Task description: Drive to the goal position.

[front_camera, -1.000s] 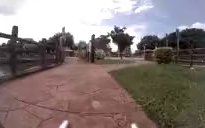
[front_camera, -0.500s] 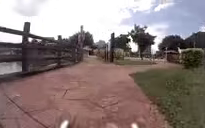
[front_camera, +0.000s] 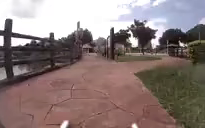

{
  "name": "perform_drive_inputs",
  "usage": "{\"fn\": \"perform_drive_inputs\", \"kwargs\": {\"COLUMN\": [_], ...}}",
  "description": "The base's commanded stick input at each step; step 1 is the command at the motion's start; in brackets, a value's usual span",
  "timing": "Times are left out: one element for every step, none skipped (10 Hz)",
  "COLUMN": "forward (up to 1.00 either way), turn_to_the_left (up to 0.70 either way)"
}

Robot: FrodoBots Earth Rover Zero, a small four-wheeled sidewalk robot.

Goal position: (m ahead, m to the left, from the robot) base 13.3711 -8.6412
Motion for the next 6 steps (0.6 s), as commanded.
{"fn": "perform_drive_inputs", "kwargs": {"forward": [1.0, 1.0, 1.0, 1.0, 1.0, 1.0], "turn_to_the_left": [-0.15, -0.39, -0.39, -0.32, -0.19, 0.0]}}
